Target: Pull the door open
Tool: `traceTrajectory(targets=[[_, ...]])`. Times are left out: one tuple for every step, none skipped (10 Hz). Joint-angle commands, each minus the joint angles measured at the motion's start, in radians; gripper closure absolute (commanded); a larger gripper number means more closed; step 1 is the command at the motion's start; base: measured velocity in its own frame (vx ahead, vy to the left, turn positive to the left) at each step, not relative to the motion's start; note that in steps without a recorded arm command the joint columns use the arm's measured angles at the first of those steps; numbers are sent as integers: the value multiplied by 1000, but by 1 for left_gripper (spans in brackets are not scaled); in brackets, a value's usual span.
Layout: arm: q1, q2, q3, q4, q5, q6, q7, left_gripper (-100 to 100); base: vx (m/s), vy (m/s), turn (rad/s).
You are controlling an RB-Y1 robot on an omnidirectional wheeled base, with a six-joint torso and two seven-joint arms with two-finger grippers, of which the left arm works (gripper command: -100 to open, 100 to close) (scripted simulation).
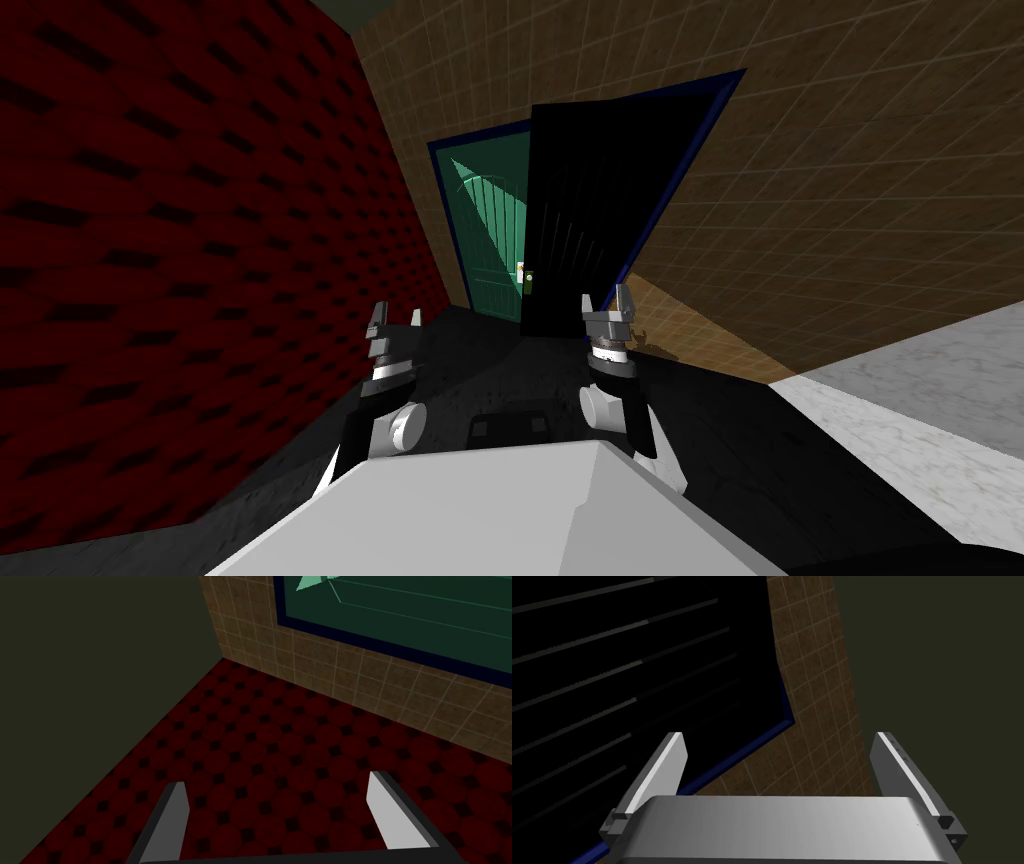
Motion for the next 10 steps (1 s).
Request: traceTrajectory(targets=[[-15,18,5,34,-1,4,-1,-100,186,22,-41],[-22,26,8,50,-1,6,-1,-100,159,18,-56],[-32,35,11,71,-2,9,-1,-100,142,9,-44],[-42,45,14,94,-3,12,-2,-100,138,-7,-45],[-53,55,18,120,-3,15,-2,-100,143,3,-54],[-66,66,22,148,-4,19,-3,-100,182,1,-69],[-73,71,24,162,-5,20,-3,-100,165,2,-43],[-87,82,28,194,-6,24,-4,-100,154,14,-60],[-95,88,30,211,-6,26,-4,-100,137,25,-54],[-103,93,33,227,-7,29,-4,-100,102,27,-35]])
